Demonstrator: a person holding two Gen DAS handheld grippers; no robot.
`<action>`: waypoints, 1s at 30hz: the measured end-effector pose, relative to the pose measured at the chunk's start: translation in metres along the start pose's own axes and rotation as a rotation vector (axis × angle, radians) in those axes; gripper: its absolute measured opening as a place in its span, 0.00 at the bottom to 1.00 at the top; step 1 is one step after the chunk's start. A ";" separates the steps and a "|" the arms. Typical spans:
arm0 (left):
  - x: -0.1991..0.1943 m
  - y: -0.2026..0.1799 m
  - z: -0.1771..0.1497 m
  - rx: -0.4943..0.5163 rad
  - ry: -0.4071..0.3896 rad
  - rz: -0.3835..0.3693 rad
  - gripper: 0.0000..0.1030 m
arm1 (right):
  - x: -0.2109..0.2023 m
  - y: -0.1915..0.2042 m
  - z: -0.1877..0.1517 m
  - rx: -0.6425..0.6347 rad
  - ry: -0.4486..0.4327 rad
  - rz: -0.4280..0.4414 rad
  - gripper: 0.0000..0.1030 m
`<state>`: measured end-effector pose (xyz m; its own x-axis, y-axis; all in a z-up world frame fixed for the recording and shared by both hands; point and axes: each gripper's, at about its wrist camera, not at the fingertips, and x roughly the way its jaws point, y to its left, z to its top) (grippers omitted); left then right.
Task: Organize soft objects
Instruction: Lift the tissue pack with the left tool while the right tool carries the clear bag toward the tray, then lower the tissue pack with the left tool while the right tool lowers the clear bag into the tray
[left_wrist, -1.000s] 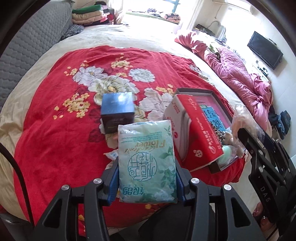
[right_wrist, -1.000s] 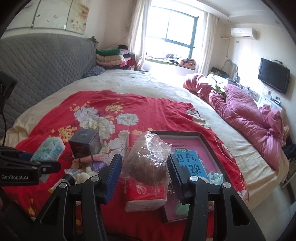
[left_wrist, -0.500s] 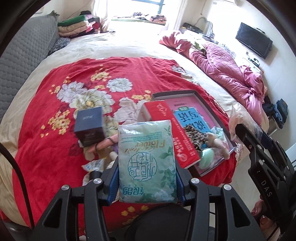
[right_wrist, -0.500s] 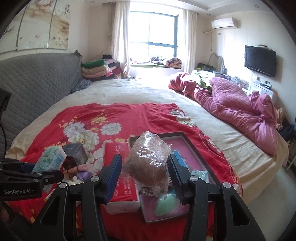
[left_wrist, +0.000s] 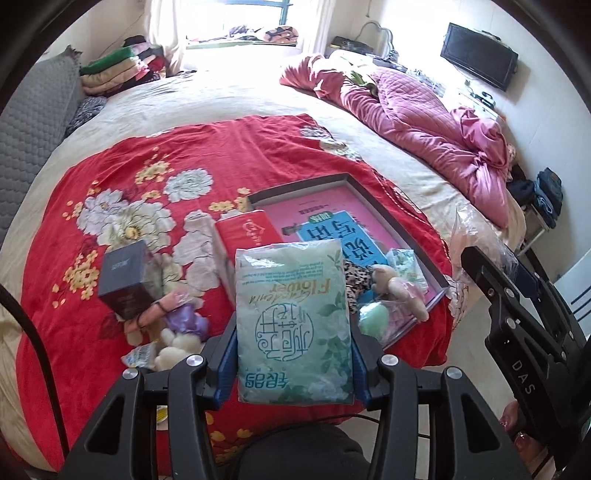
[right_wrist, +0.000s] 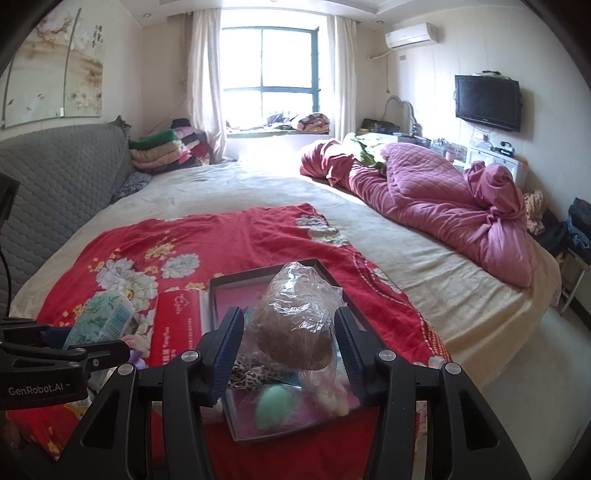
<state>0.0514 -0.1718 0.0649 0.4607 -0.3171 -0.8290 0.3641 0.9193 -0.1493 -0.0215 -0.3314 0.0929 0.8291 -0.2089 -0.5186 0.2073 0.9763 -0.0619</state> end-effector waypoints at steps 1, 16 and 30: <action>0.001 -0.003 0.000 0.006 0.001 -0.001 0.49 | 0.000 -0.002 -0.001 0.005 0.001 -0.004 0.51; 0.033 -0.027 0.015 0.052 0.036 -0.015 0.49 | 0.005 -0.061 0.000 0.077 0.008 -0.092 0.51; 0.100 -0.060 0.025 0.132 0.150 -0.019 0.49 | 0.030 -0.092 -0.015 0.099 0.076 -0.153 0.51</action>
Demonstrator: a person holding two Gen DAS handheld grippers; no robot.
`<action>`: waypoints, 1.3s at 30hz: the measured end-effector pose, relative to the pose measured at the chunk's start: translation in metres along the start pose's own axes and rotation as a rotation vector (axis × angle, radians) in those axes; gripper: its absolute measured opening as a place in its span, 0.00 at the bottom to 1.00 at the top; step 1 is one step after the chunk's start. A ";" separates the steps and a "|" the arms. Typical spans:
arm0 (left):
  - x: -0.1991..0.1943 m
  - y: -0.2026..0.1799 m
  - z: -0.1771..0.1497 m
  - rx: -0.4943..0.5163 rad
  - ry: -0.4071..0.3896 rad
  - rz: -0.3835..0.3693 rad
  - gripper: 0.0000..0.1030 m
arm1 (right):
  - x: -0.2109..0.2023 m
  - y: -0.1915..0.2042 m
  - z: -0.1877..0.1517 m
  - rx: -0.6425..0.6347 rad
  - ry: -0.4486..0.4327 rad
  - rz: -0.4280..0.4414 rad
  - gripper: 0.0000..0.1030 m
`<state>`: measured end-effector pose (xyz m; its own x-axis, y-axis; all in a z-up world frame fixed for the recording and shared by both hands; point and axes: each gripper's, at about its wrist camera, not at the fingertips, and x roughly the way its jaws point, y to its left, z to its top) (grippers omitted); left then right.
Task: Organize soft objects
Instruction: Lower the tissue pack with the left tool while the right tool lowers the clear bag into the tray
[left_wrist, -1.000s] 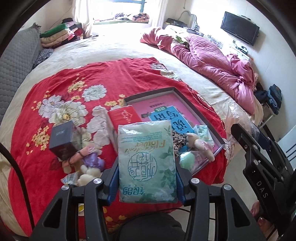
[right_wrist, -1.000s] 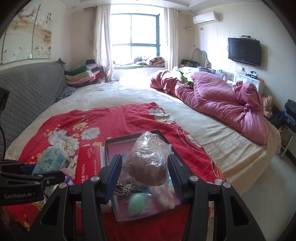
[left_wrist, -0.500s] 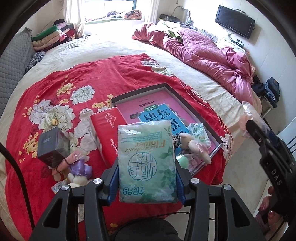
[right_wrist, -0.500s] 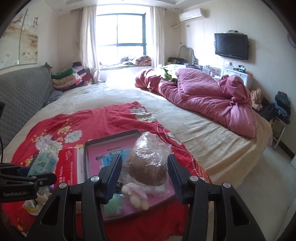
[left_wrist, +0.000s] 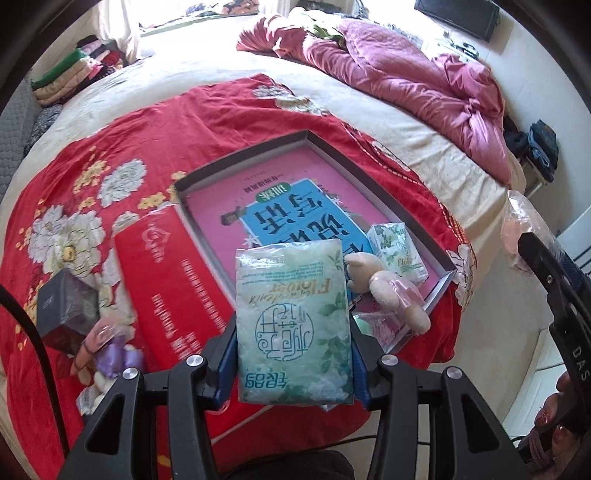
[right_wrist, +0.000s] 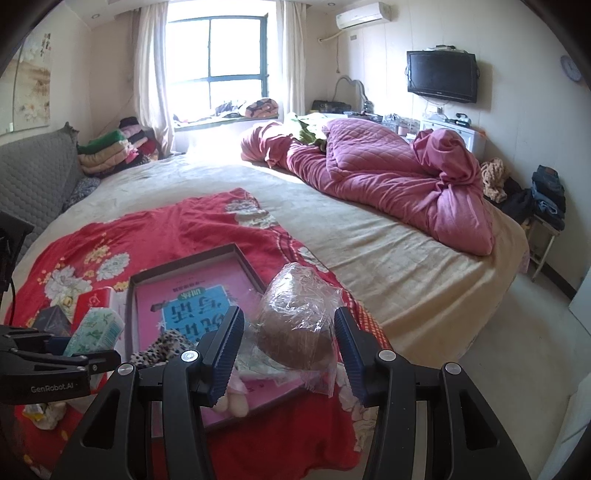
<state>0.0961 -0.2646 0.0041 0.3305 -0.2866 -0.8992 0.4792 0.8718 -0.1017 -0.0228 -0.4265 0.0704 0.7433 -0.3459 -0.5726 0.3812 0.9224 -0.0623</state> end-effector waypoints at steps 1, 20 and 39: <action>0.005 -0.001 0.002 0.006 0.008 0.001 0.49 | 0.004 -0.001 -0.001 0.001 0.007 0.000 0.51; 0.068 -0.010 0.023 0.027 0.108 -0.003 0.49 | 0.080 0.004 -0.028 -0.039 0.180 0.020 0.51; 0.078 -0.014 0.034 0.058 0.128 0.005 0.49 | 0.122 0.011 -0.036 -0.032 0.247 0.051 0.51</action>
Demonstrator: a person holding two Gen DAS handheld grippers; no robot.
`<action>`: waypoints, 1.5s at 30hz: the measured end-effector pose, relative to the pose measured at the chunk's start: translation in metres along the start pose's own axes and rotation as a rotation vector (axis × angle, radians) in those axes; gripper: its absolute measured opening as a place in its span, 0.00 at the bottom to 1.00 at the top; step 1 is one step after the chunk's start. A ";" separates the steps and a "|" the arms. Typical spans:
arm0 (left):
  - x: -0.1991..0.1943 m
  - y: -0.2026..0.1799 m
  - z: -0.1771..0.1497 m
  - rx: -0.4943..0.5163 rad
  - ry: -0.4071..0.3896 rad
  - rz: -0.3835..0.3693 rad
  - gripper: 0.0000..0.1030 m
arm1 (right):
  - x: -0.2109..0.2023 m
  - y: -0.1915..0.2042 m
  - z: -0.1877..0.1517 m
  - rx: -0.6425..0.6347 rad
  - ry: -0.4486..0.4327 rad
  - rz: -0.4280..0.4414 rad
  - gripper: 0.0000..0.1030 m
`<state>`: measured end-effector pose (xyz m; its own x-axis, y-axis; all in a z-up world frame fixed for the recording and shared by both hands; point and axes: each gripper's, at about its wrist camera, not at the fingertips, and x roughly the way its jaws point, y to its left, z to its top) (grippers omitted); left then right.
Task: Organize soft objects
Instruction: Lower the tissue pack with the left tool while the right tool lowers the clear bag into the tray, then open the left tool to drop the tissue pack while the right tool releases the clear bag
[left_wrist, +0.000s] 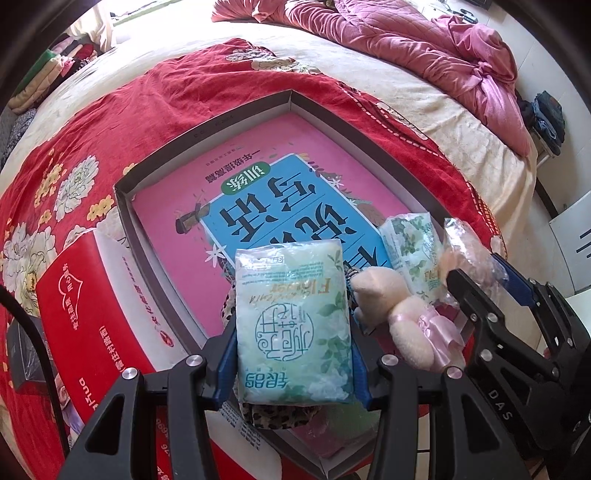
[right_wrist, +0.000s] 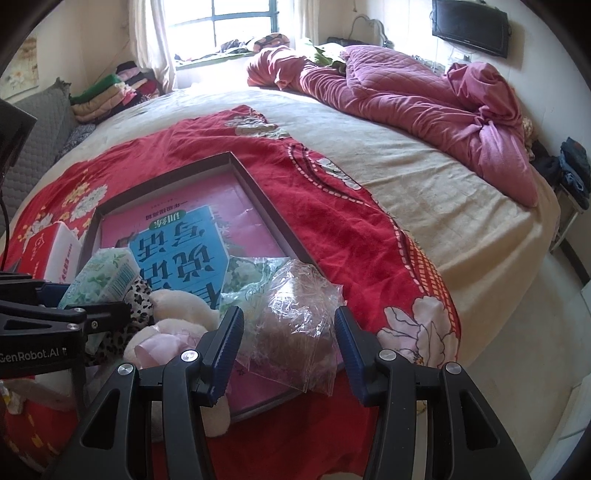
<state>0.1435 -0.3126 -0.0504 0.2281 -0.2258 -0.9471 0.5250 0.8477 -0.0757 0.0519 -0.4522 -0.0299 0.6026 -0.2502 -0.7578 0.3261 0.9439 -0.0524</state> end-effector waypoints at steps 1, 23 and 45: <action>0.001 -0.001 0.001 0.004 0.006 0.003 0.49 | 0.001 0.001 0.002 -0.001 -0.004 0.002 0.51; 0.012 -0.016 0.003 0.049 0.079 -0.008 0.57 | -0.001 -0.010 -0.008 0.022 -0.003 0.068 0.53; -0.008 0.001 -0.005 -0.011 0.043 -0.072 0.70 | -0.012 -0.018 -0.017 0.062 -0.002 0.089 0.65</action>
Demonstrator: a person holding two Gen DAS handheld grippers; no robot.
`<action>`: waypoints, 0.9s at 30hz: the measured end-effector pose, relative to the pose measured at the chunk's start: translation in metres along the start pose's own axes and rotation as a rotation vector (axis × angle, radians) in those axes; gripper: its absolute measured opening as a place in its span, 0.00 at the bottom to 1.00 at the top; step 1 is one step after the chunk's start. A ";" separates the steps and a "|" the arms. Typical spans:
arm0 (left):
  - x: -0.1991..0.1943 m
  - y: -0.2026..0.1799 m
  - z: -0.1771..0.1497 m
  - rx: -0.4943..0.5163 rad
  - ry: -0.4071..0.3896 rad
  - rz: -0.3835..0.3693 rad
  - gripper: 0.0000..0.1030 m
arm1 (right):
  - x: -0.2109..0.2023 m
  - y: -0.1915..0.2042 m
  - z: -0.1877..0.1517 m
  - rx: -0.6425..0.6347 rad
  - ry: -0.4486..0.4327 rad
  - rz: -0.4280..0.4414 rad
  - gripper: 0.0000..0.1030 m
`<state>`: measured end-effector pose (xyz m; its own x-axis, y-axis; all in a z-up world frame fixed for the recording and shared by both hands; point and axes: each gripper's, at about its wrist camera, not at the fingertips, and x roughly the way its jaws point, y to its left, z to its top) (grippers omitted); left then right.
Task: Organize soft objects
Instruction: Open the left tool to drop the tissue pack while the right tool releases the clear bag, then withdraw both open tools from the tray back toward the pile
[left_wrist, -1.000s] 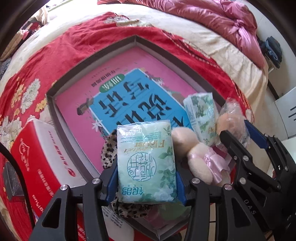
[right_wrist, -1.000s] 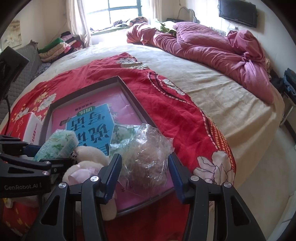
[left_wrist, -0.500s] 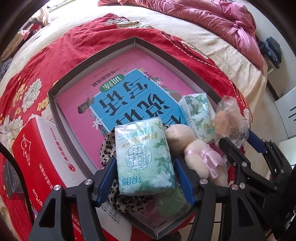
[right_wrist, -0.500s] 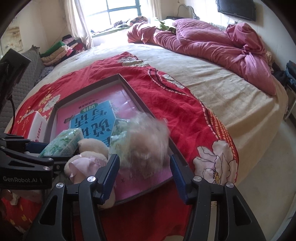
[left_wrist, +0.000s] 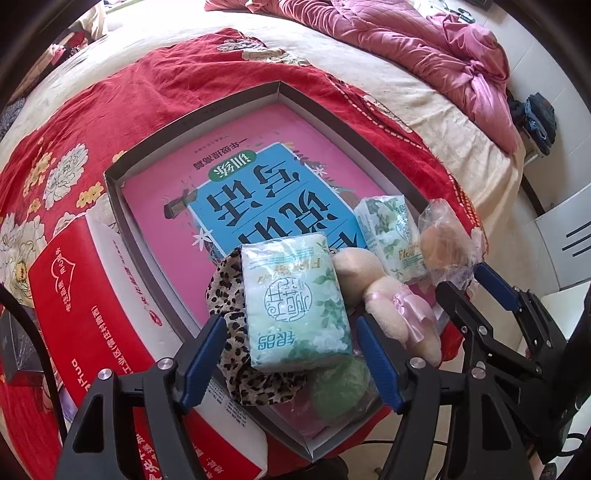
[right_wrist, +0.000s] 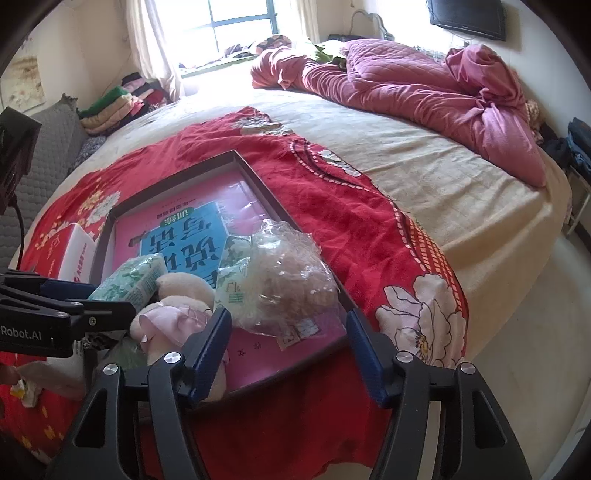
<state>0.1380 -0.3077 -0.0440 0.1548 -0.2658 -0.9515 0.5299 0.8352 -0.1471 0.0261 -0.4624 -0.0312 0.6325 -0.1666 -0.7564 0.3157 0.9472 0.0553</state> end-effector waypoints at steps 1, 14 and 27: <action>-0.002 0.000 -0.001 0.000 -0.006 0.002 0.70 | -0.001 0.000 0.000 0.001 -0.003 -0.001 0.65; -0.025 0.001 -0.010 -0.010 -0.061 0.004 0.75 | -0.016 -0.002 0.001 0.011 -0.032 -0.025 0.70; -0.042 0.003 -0.024 -0.008 -0.090 0.035 0.76 | -0.033 0.003 0.004 0.005 -0.066 -0.054 0.70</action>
<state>0.1131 -0.2829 -0.0103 0.2479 -0.2780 -0.9280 0.5162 0.8485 -0.1163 0.0092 -0.4547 -0.0038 0.6594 -0.2353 -0.7140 0.3543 0.9349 0.0192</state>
